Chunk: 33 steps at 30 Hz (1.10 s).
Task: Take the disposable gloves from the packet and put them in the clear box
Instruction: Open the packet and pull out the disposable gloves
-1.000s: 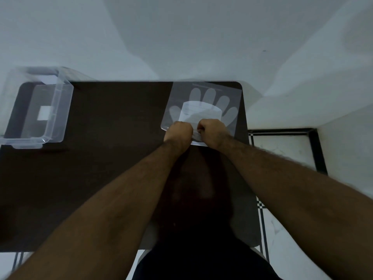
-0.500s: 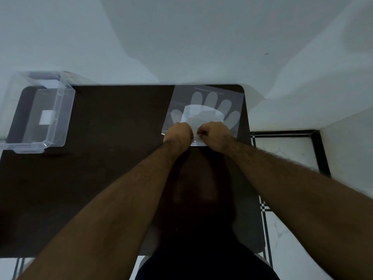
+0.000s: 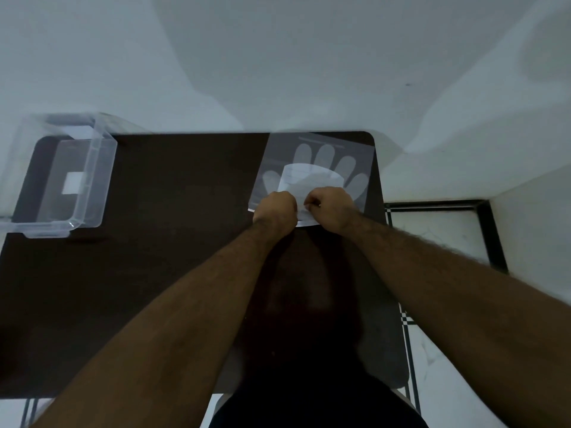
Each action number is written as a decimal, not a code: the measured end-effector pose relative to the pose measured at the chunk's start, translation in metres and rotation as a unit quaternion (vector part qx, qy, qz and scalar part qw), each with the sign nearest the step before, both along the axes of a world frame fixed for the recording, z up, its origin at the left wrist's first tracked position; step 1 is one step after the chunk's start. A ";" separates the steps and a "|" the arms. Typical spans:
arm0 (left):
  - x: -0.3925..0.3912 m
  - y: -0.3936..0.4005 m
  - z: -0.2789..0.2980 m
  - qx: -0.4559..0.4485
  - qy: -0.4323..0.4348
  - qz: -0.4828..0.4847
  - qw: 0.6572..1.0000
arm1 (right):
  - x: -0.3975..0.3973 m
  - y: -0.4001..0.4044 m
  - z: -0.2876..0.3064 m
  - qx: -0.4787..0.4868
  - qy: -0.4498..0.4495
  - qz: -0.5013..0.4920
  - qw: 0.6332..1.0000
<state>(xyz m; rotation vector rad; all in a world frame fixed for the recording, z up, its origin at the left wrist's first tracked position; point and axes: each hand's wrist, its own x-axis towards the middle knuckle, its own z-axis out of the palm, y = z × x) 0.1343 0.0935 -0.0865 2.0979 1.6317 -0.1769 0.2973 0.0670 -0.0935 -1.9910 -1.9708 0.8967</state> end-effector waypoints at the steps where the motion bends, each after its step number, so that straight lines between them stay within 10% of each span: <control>1: 0.000 -0.001 -0.001 0.005 0.003 -0.011 1.000 | 0.000 0.000 0.000 -0.001 0.002 -0.002 1.000; 33: -0.060 -0.105 -0.007 0.104 -0.127 -0.165 0.973 | -0.018 0.036 0.014 -0.110 -0.197 0.063 0.972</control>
